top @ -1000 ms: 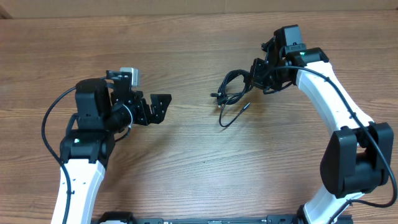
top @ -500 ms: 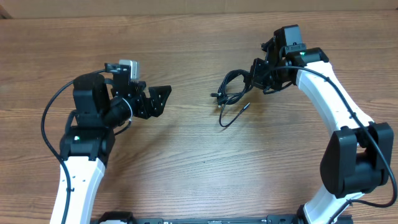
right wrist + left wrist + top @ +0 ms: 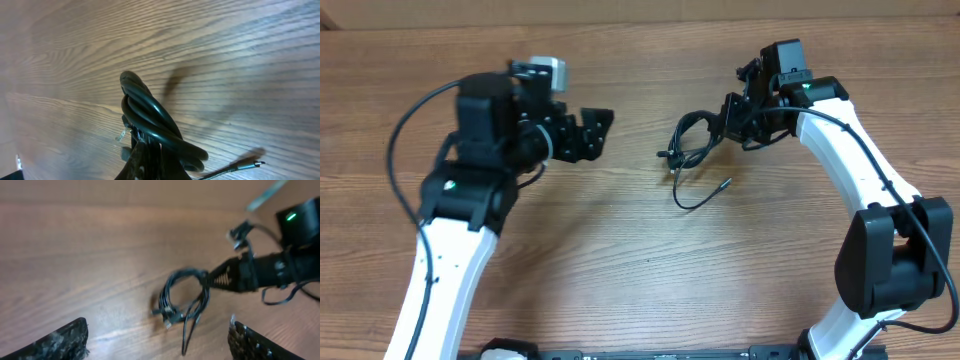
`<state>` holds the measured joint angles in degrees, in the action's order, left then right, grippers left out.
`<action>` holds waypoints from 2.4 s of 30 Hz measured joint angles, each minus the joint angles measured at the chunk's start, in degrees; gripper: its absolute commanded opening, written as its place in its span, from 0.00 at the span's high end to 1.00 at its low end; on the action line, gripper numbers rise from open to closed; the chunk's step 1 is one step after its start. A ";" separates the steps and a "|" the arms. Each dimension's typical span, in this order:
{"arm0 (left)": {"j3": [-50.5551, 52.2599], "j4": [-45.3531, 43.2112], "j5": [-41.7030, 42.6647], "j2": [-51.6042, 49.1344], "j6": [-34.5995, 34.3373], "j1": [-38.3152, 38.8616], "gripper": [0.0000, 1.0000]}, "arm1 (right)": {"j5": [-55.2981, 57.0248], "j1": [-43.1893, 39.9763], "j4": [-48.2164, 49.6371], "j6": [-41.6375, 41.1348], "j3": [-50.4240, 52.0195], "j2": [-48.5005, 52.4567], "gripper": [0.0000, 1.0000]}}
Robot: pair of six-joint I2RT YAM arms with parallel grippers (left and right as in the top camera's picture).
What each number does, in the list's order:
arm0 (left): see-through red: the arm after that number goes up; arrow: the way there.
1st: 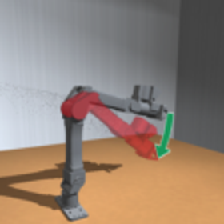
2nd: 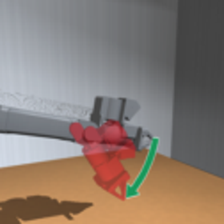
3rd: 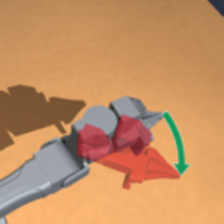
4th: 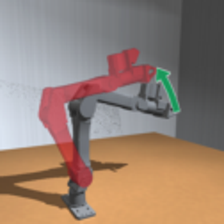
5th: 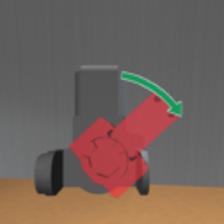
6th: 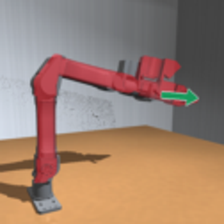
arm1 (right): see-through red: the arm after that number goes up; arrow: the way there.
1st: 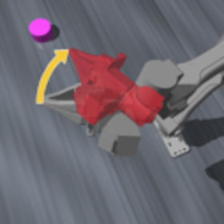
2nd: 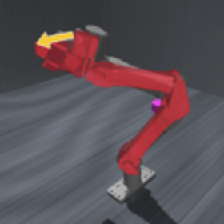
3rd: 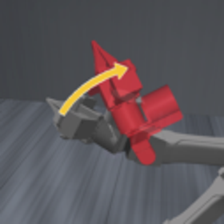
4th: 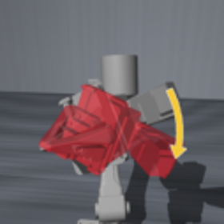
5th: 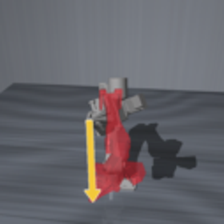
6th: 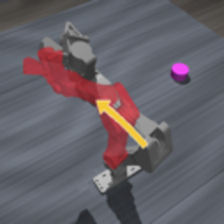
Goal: Untangle cables
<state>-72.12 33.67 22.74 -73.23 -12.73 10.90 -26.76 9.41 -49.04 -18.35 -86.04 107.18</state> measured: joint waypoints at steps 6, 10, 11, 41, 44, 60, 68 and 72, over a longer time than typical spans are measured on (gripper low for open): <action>0.00 -1.79 -1.22 -4.87 -2.91 1.79 0.11 | -1.25 0.00 -2.73 0.17 -2.08 -2.01 0.96; 0.02 -4.66 -1.53 -5.95 -5.11 1.79 0.08 | -5.25 0.00 -2.95 0.15 -4.55 -6.16 0.96; 0.00 -5.40 -1.60 -6.03 -5.42 1.79 0.06 | -7.52 0.00 -2.99 0.15 -4.85 -7.74 0.96; 0.00 -16.28 30.27 -20.59 2.78 -1.20 0.10 | -27.02 5.57 -1.57 1.46 -5.16 -9.77 0.96; 0.00 -13.75 31.39 -20.59 4.63 -2.10 0.09 | -26.71 5.57 -1.29 1.46 -5.16 -9.77 0.96; 0.00 -10.97 30.86 -20.59 13.03 1.42 0.16 | -26.73 5.60 -1.09 0.98 -5.16 -9.77 0.96; 0.00 -13.07 20.96 -20.59 14.34 7.23 0.96 | -28.13 5.57 -0.96 0.33 -5.16 -9.77 0.96; 0.02 -13.90 17.64 -20.65 13.77 7.48 0.96 | -26.36 5.27 -0.59 0.31 -5.16 -9.77 0.96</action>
<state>-72.10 19.77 40.38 -93.89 1.04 18.37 -53.12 14.68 -49.63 -18.04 -91.20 97.41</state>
